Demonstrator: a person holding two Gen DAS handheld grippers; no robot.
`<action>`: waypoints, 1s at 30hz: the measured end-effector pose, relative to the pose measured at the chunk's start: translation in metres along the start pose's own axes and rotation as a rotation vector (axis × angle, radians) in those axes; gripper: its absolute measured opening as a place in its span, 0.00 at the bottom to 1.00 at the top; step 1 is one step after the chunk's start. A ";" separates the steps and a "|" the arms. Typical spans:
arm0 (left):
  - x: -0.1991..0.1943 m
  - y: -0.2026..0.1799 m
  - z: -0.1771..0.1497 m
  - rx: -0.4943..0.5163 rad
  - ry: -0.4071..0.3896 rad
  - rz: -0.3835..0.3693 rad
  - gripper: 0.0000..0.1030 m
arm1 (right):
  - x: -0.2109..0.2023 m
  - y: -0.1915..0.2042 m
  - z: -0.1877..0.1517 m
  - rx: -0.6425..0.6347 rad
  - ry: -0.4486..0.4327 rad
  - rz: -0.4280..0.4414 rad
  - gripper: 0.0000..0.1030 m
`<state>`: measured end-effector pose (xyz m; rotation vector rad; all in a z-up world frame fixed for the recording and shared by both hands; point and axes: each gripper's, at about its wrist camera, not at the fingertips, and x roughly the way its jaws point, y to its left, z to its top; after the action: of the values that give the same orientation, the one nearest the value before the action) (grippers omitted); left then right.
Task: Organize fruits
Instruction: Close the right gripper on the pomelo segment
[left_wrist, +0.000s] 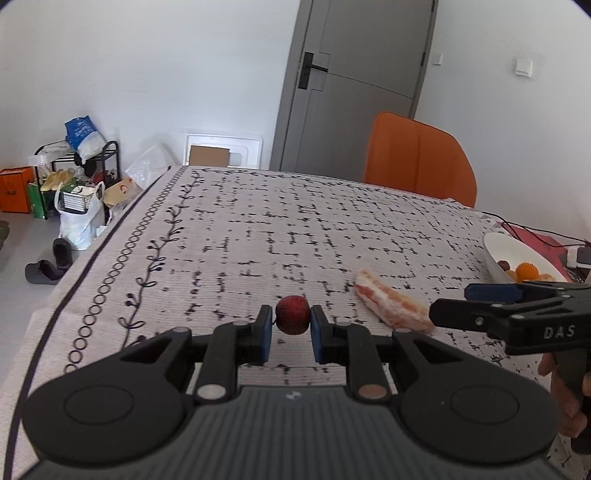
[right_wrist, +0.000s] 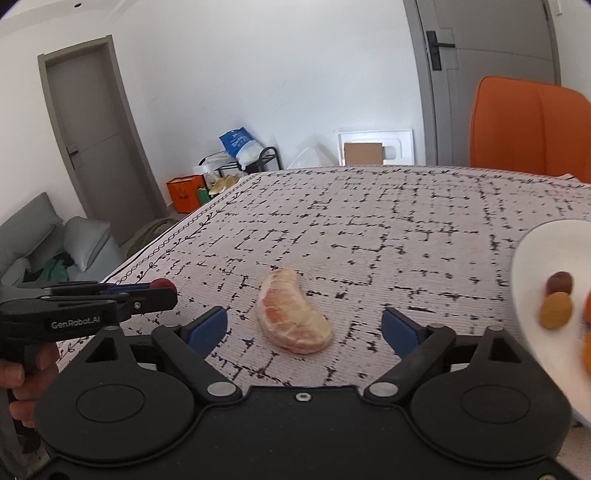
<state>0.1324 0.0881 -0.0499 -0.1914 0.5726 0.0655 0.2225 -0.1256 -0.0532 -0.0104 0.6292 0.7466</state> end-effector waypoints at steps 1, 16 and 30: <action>-0.001 0.002 0.000 -0.005 -0.001 0.003 0.20 | 0.003 0.001 0.000 0.002 0.002 0.004 0.84; -0.013 0.032 -0.002 -0.072 -0.014 0.054 0.20 | 0.042 0.018 0.005 -0.040 0.037 0.001 0.71; -0.004 0.024 -0.004 -0.066 0.010 0.011 0.20 | 0.033 0.038 -0.006 -0.135 0.046 -0.063 0.40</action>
<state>0.1240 0.1111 -0.0545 -0.2529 0.5818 0.0939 0.2137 -0.0778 -0.0684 -0.1716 0.6187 0.7286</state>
